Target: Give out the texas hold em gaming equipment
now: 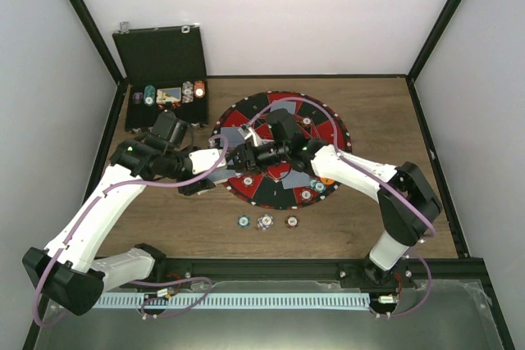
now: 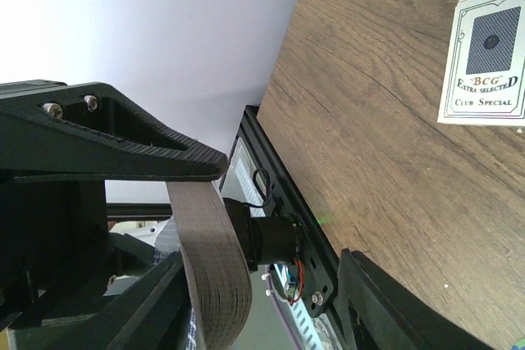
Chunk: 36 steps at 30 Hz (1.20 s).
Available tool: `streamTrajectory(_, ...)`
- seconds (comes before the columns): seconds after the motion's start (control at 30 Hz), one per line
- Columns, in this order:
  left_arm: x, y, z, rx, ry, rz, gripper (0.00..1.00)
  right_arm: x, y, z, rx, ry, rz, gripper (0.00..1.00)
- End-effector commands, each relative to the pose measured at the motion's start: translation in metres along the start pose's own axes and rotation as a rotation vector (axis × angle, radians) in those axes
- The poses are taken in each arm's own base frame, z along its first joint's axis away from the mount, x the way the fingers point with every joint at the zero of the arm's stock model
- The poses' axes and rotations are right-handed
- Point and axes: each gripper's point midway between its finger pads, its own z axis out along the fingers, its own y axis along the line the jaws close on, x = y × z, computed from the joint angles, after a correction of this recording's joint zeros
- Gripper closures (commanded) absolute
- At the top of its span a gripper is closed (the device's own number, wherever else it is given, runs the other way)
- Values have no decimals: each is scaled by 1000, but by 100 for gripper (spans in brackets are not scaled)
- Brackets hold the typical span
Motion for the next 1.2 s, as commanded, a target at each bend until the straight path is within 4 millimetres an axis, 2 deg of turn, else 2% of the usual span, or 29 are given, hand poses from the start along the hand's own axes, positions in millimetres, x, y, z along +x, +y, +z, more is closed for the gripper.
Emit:
streamTrajectory(0.0,-12,1,-7,-7,-51,11,92,-1,-11,-10,51,-29,36,51)
streamTrajectory(0.1,-10,2,-5,-8,-42,9,92,-1,-6,-12,45,-32,30,60)
streamTrajectory(0.23,-8,5,-1,-20,-31,10,92,-3,-1,-16,51,-41,18,78)
streamTrajectory(0.43,-4,6,3,-19,-17,8,92,-5,-3,-27,72,-60,22,99)
streamTrajectory(0.63,1,6,5,-32,-1,13,92,-15,-4,-53,85,-115,18,99)
streamTrajectory(0.77,3,7,6,-37,7,8,92,-27,-8,-80,99,-167,16,99)
streamTrajectory(0.93,3,5,5,-33,3,8,92,-51,-38,-125,153,-252,41,99)
streamTrajectory(1.07,3,3,5,-26,-1,11,92,-71,-91,-156,310,-302,80,99)
streamTrajectory(1.17,3,2,4,-21,0,12,92,-84,-135,-170,392,-311,123,99)
